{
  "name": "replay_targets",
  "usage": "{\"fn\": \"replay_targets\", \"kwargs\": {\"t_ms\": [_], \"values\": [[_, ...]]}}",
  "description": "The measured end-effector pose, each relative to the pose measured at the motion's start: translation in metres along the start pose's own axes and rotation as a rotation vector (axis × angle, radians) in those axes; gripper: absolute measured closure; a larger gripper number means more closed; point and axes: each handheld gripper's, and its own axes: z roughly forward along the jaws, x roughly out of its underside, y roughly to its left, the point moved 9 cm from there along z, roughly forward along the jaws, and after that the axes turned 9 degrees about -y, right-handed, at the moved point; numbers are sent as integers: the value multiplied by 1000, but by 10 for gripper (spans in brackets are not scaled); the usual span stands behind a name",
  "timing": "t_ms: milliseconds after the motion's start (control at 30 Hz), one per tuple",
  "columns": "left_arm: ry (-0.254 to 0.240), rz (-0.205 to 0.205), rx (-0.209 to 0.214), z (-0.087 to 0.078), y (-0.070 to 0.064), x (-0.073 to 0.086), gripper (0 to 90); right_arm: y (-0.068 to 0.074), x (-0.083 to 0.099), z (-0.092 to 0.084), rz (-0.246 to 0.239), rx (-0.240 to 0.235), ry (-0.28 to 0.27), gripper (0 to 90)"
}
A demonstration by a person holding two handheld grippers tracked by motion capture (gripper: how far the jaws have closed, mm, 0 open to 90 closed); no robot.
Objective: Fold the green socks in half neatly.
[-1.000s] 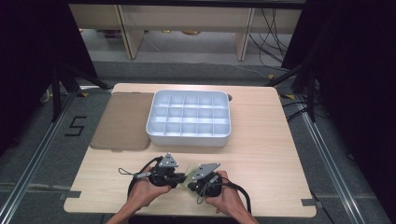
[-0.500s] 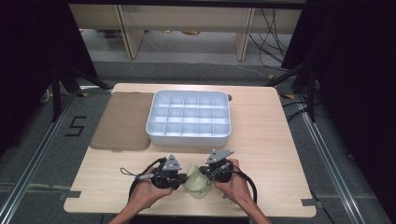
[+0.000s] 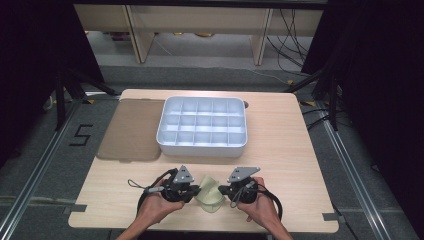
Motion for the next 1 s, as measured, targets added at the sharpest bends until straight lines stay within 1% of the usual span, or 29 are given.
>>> {"fn": "replay_targets", "kwargs": {"t_ms": [33, 67, 100, 133, 167, 200, 233, 267, 300, 333, 367, 400, 433, 467, 500, 533, 567, 600, 633, 667, 700, 733, 767, 800, 833, 900, 933, 967, 1000], "values": [[6, 8, 3, -1, 0, 0, 837, -1, 1, 0, -3, -6, 17, 893], [1, 4, 2, -1, 0, -1, 837, -1, 3, 1, 0, -9, 24, 893], [2, 7, -7, -1, 1, -1, 837, -1, 3, 4, 13, -3, 17, 893], [-3, -5, -6, -1, -1, -1, 837, -1, 5, 4, 3, -9, 38, 893], [-3, 1, 1, -1, -2, -2, 836, -1, 7, 6, 5, -8, 37, 893], [-7, 16, 0, -1, -1, -3, 836, 0, 8, 8, -1, -14, 43, 893], [-8, 2, 3, -2, -4, -3, 836, -2, 9, 8, -8, -7, 53, 893], [-15, 6, 8, -2, -6, -4, 836, -2, 10, 9, 4, -6, 55, 893], [-12, 17, 8, -2, -7, -4, 836, -2, 8, 11, 1, -10, 40, 893], [-17, 16, 17, -3, -11, -5, 835, -3, 9, 10, -7, -6, 48, 893], [-22, 33, 19, -3, -11, -7, 835, -2, 9, 9, -3, -7, 54, 893], [-22, 27, 22, -3, -14, -7, 834, -2, 9, 11, -4, -9, 39, 893], [-32, 17, 35, -1, -17, -9, 835, -3, 9, 10, -8, -11, 52, 893], [-29, 21, 43, -1, -20, -9, 835, -2, 9, 11, 4, -15, 38, 893], [-32, 24, 44, 1, -22, -10, 835, -3, 9, 11, -1, -7, 36, 893], [-31, 35, 48, 2, -24, -11, 835, -3, 9, 11, 14, -4, 41, 894], [-28, 38, 66, 3, -29, -11, 834, -3, 10, 10, 13, -12, 55, 894], [-30, 46, 74, 5, -31, -11, 833, -4, 10, 10, 13, -16, 50, 893], [-24, 58, 79, 7, -33, -10, 833, -4, 10, 9, 23, -12, 53, 893], [-17, 69, 80, 9, -34, -10, 833, -5, 9, 11, 23, -5, 38, 893], [-12, 75, 90, 11, -37, -9, 833, -6, 10, 10, 26, -11, 39, 893], [-13, 76, 90, 13, -38, -9, 833, -7, 10, 10, 26, -9, 51, 894], [-13, 69, 91, 15, -40, -9, 834, -7, 11, 10, 29, -11, 48, 893], [-11, 81, 101, 17, -42, -9, 834, -8, 11, 9, 36, -11, 51, 893], [-8, 91, 100, 18, -43, -8, 834, -9, 10, 11, 31, -7, 32, 893], [-7, 98, 112, 21, -46, -8, 834, -9, 12, 10, 51, -13, 51, 893], [2, 100, 111, 24, -48, -7, 834, -12, 11, 11, 39, -8, 33, 893], [2, 100, 111, 24, -48, -7, 834, -12, 11, 11, 39, -8, 33, 893], [3, 97, 120, 26, -49, -6, 834, -13, 12, 9, 48, -18, 48, 893]]}}
